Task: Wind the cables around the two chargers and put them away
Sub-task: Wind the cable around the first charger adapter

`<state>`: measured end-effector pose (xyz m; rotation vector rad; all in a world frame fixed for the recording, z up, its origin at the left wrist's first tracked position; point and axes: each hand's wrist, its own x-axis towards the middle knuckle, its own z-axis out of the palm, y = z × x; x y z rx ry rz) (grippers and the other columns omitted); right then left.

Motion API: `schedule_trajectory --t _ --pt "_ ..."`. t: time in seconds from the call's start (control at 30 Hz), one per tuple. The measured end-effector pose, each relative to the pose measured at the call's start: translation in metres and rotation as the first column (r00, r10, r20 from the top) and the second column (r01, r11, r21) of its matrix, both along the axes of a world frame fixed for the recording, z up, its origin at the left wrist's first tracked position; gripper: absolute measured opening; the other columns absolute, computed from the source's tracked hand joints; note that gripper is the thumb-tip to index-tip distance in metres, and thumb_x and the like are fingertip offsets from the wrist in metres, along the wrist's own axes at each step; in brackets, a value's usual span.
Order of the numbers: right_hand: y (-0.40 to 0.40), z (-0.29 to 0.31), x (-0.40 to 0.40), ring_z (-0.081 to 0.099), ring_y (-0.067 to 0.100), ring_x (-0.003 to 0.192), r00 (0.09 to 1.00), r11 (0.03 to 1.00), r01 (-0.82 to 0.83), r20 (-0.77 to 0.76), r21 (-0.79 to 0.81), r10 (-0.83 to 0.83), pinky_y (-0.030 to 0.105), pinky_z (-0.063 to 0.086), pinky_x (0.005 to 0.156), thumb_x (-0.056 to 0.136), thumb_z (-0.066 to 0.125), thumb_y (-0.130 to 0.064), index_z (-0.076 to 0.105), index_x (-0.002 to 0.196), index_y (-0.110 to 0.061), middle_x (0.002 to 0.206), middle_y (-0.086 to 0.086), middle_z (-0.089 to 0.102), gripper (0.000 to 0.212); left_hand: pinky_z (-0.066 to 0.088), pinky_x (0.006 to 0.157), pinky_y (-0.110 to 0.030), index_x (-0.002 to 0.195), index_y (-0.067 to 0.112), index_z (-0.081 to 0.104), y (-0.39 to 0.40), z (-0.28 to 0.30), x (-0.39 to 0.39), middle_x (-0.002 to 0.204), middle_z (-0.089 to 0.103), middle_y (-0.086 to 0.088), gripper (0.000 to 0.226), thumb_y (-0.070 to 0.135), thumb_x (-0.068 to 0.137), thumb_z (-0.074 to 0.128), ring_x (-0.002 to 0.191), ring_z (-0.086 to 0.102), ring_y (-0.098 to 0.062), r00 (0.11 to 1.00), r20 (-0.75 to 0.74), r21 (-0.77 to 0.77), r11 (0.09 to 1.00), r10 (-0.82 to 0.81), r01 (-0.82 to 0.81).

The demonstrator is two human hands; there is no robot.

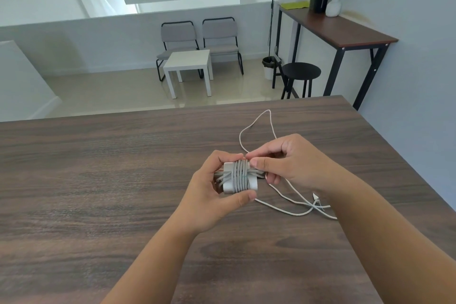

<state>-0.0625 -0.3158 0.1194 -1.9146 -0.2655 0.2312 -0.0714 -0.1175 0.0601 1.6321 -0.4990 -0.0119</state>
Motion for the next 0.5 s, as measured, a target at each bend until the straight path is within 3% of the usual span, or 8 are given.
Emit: schedule_trajectory --t 0.1,0.3,0.5 --pt "-0.0008 0.0010 -0.0009 0.062 0.011 0.060 0.999 1.000 -0.021 -0.034 -0.005 0.021 0.021 0.053 0.058 0.084 0.072 -0.018 0.077 0.098 -0.017 0.073 0.003 0.074 0.014 0.057 0.074 -0.041 0.109 0.025 0.061 -0.0006 0.0006 -0.0022 0.102 0.070 -0.007 0.043 0.020 0.072 0.082 0.084 0.066 -0.021 1.000 0.003 -0.037 0.999 0.000 0.001" --pt "0.0016 0.0018 -0.0040 0.063 0.010 0.059 1.000 1.000 -0.014 0.002 0.009 0.014 0.020 0.052 0.058 0.080 0.077 -0.019 0.079 0.087 -0.020 0.074 0.006 0.075 0.007 0.057 0.078 -0.037 0.110 0.016 0.061 -0.0006 -0.0032 -0.0037 0.106 0.070 -0.008 0.041 0.014 0.074 0.081 0.091 0.067 -0.033 0.994 0.090 -0.047 0.997 0.058 -0.054" --pt "0.0031 -0.0001 -0.0033 0.064 0.016 0.061 0.995 0.991 -0.075 0.061 -0.111 0.082 0.030 0.053 0.067 0.077 0.079 -0.028 0.078 0.088 -0.026 0.073 0.012 0.073 0.011 0.055 0.074 -0.026 0.106 0.008 0.060 0.0036 -0.0046 -0.0047 0.105 0.071 0.000 0.036 -0.002 0.076 0.077 0.089 0.068 -0.017 0.993 0.104 -0.037 0.998 0.056 -0.052"
